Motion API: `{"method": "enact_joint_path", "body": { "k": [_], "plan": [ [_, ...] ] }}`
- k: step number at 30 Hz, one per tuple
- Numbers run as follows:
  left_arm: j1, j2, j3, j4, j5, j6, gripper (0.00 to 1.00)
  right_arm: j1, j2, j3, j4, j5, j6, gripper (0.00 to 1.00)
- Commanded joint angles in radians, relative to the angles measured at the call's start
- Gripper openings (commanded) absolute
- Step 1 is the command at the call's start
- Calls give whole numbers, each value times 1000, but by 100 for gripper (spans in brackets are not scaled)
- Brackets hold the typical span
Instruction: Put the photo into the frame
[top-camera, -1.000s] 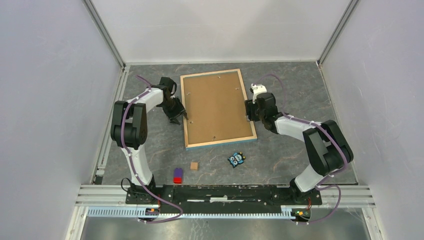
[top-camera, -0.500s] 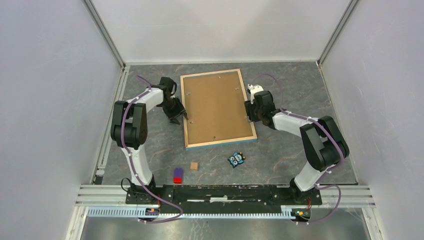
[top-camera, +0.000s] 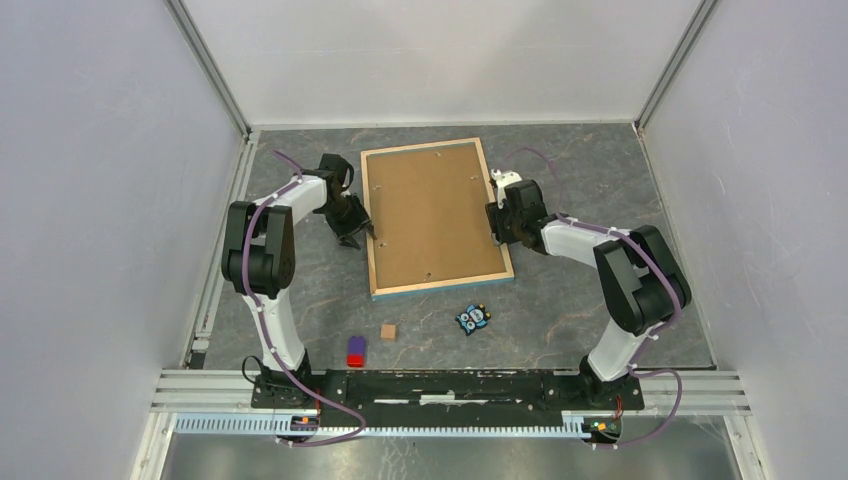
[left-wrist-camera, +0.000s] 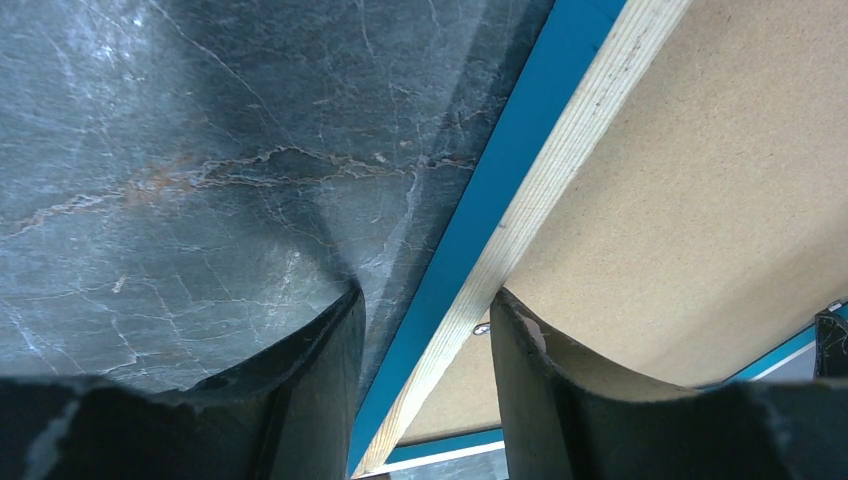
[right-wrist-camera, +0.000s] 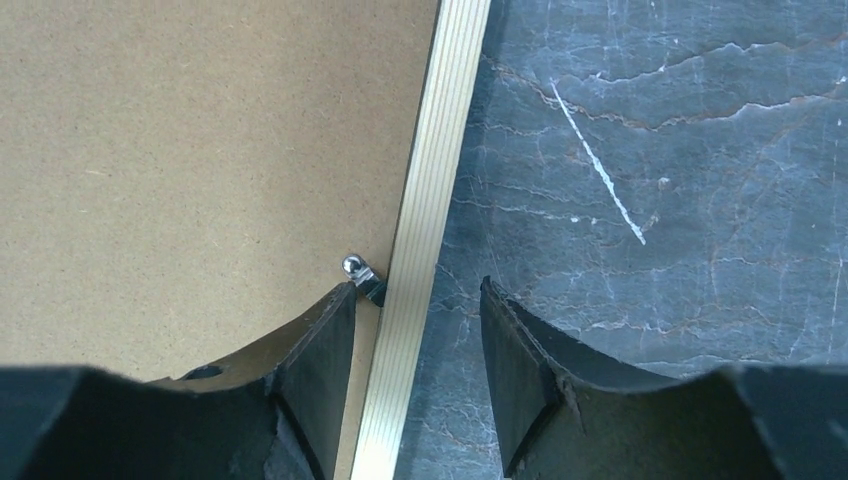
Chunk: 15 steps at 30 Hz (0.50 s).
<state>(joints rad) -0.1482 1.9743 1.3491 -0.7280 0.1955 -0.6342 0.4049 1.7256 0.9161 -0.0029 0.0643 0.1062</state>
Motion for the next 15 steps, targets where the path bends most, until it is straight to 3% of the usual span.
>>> {"method": "enact_joint_path", "body": {
  "k": [1,11,15],
  "plan": [
    [2,48,-4,2,-51,47,55,-2,28,40,8,-6,-11,53],
    [2,49,-6,4,-45,47,55,-1,43,43,-5,-6,-18,31],
    [2,48,-5,4,-45,47,55,0,43,50,-5,-10,-28,29]
  ]
}}
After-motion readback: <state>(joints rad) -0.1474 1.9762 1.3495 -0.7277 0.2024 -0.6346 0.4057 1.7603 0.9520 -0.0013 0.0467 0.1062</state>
